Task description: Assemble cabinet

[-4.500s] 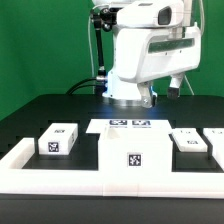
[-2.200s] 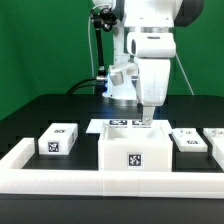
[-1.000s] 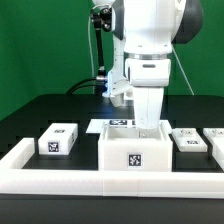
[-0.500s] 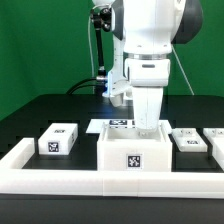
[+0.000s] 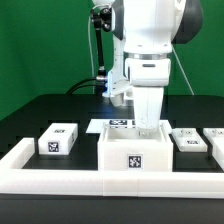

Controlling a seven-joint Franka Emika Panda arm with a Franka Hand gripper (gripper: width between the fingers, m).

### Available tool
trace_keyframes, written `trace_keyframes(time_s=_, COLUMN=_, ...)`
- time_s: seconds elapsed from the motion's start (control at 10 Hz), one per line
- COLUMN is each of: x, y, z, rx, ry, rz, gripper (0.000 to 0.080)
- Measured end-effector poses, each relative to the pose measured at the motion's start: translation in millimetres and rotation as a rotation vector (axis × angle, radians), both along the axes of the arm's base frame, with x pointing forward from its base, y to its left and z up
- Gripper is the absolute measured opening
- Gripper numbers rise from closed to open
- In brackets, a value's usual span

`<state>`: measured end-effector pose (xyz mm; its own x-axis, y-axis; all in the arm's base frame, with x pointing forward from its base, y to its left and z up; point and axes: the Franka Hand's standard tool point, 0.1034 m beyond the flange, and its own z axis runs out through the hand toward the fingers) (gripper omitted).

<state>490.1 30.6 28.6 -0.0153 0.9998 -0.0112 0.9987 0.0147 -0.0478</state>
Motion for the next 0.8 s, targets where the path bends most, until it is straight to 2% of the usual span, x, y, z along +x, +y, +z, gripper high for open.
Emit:
trace_keyframes(time_s=0.2, x=14.5, y=6.6, z=0.6, rx=0.007, ry=-0.017, rz=0.007, gripper=0.0031)
trace_keyframes(time_s=0.4, x=32.9, y=23.9, z=1.8, rx=0.019, ry=-0.035, rz=-0.007, gripper=0.0031)
trace_keyframes(time_s=0.8, x=33.6, y=64.6, z=-0.9, rx=0.041, ry=-0.041, rz=0.004, gripper=0.0031)
